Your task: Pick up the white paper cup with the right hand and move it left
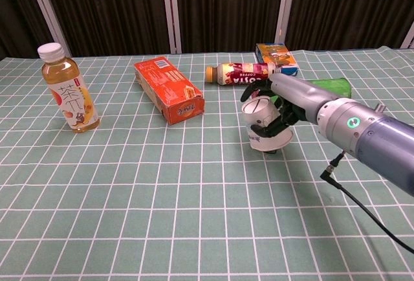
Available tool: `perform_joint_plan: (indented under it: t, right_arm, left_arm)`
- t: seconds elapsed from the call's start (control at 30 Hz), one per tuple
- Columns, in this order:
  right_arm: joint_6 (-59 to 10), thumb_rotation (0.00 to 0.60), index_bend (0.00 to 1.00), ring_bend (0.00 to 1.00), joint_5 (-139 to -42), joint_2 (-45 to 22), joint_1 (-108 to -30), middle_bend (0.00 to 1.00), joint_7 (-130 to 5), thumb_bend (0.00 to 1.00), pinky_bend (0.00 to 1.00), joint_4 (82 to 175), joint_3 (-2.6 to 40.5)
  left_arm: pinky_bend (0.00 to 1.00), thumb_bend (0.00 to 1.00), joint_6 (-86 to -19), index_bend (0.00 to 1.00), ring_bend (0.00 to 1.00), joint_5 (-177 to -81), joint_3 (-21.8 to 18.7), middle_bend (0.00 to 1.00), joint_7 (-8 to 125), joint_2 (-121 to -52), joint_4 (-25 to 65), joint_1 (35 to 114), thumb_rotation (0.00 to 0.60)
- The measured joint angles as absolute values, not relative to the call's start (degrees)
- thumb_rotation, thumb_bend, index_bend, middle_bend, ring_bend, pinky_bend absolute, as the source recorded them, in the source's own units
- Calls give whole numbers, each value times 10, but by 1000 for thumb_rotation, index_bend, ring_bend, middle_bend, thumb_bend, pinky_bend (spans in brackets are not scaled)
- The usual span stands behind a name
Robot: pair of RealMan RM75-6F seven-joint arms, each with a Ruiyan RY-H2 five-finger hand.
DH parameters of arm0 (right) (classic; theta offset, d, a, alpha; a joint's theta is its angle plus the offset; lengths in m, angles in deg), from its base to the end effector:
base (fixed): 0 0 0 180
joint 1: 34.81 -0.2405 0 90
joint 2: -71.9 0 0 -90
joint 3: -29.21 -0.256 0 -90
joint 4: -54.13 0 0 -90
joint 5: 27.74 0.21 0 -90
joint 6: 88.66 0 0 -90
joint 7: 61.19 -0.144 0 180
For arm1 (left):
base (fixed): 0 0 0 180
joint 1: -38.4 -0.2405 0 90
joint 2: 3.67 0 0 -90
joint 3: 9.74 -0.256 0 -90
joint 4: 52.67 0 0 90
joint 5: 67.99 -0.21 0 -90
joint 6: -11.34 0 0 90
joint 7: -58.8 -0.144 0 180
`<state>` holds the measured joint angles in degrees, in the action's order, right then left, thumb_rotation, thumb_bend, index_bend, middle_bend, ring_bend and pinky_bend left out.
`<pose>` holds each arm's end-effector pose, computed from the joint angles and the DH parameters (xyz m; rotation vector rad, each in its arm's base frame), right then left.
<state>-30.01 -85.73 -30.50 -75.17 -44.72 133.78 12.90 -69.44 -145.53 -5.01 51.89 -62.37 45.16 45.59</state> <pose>-0.1253 -0.3368 -0.0624 1.6366 -1.2503 1.0841 -0.3110 0.1982 0.1824 -1.3516 -0.8861 -0.7604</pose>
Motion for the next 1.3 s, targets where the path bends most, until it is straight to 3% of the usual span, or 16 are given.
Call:
perform_joint_plan:
  t: [0.17,0.33,0.43,0.7,1.07,1.3]
  right_arm:
    - [-306,600,97,0,-863,-296,-751,71,-443,292,91,1336,140]
    - [-310,600,32,0,-864,-283,-748,8,-440,283,21,1350,146]
    - [-306,600,15,0,-869,-271,-744,0,-440,248,0,1365,149]
    - [-268,600,7,0,-929,-202,-713,0,-455,3,0,1437,171]
    - [-135,600,0,0,-1089,-24,-613,0,-512,0,0,1489,242]
    - [-34,600,0,0,-1127,29,-532,0,-520,0,0,1483,275]
  left_arm:
    - [0,0,-693,0,0,-1453,-50,0,517,-624,452,456,600]
    - [0,0,-691,0,0,-1453,-51,0,517,-623,454,457,600]
    - [0,0,-692,0,0,-1453,-51,0,518,-622,455,457,600]
    - [0,0,-698,0,0,-1460,-52,0,526,-618,458,454,600]
    - [0,0,-741,0,0,-1497,-59,0,514,-630,447,440,600]
    - [0,0,-756,0,0,-1510,-65,0,517,-632,447,430,600]
